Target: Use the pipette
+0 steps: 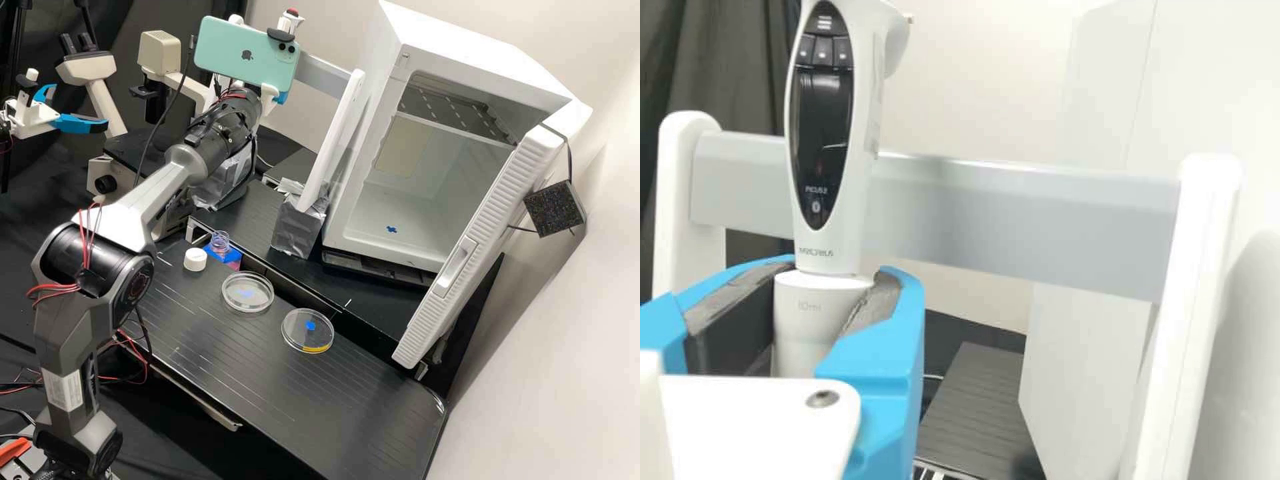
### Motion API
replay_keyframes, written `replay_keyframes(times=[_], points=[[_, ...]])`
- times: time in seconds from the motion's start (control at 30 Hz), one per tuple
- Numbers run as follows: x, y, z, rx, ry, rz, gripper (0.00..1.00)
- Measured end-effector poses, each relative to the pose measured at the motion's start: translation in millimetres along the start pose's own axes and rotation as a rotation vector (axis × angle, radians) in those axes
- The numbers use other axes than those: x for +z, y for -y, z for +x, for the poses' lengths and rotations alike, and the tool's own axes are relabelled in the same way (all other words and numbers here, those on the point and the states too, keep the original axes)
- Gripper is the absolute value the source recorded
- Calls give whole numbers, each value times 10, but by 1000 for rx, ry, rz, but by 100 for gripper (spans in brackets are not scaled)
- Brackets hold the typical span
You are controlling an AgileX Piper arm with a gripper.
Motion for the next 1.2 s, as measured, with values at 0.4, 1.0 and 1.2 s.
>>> replay_keyframes(times=[0.4,1.0,1.2], points=[[29,146,139,-34,51,-27,0],[137,218,167,-58,75,-26,0],[179,250,211,-67,86,-34,100]])
